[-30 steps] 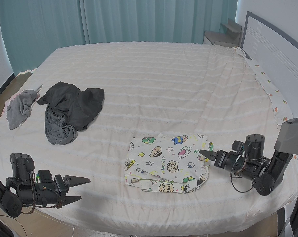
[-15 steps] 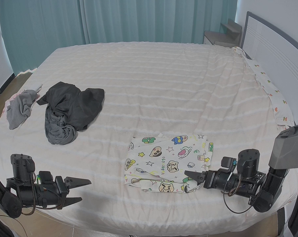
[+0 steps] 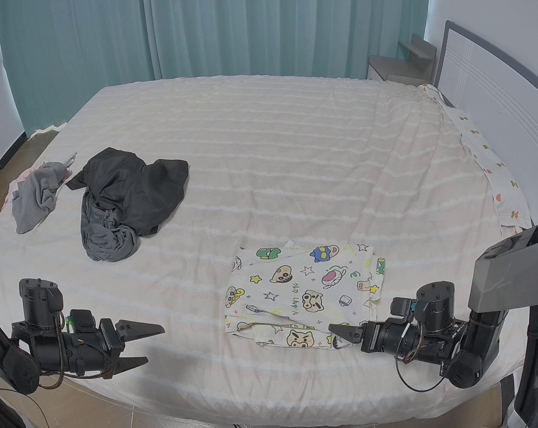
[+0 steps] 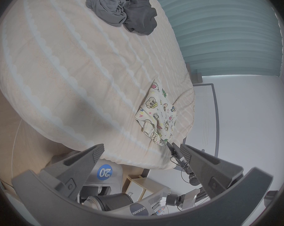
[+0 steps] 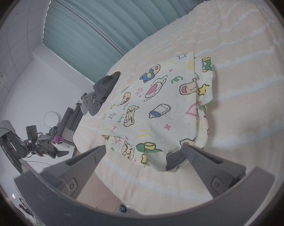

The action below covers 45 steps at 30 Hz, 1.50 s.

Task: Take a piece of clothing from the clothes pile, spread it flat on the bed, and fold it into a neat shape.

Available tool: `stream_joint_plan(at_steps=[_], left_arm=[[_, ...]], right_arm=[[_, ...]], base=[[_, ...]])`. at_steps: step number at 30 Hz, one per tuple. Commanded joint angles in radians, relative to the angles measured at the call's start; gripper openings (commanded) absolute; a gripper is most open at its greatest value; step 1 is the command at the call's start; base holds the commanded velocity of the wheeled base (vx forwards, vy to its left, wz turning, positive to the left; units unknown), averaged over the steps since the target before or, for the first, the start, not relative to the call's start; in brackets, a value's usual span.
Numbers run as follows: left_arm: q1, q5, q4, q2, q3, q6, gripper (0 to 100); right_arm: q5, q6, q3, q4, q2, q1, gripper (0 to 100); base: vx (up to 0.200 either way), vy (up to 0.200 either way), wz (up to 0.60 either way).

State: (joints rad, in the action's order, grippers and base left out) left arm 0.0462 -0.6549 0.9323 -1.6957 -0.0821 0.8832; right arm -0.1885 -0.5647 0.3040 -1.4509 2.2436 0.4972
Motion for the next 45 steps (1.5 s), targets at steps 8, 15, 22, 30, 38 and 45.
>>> stream_joint_plan(at_steps=[8,15,22,30,38,45], left_arm=[[0.0,0.0,-0.001,-0.001,-0.001,0.0,100],[0.004,0.0,0.0,-0.001,0.001,0.0,100],[0.006,0.0,0.0,-0.001,0.001,0.0,100],[0.006,0.0,0.0,-0.001,0.001,0.0,100],[0.004,0.0,0.0,-0.001,0.001,0.0,100],[0.006,0.0,0.0,-0.001,0.001,0.0,100]], right_arm=[[0.001,-0.001,-0.006,-0.002,0.037,-0.043,100],[0.0,-0.001,-0.005,-0.002,0.04,-0.075,100],[0.0,-0.001,0.004,-0.002,0.047,-0.075,100],[-0.002,-0.011,0.024,0.001,0.06,-0.048,0],[0.001,-0.011,0.017,-0.002,0.062,-0.043,0],[-0.005,-0.018,-0.028,-0.003,0.008,-0.071,0]], base=[[0.0,0.0,0.0],[0.0,0.0,0.0],[0.0,0.0,0.0],[0.0,0.0,0.0],[0.0,0.0,0.0],[0.0,0.0,0.0]])
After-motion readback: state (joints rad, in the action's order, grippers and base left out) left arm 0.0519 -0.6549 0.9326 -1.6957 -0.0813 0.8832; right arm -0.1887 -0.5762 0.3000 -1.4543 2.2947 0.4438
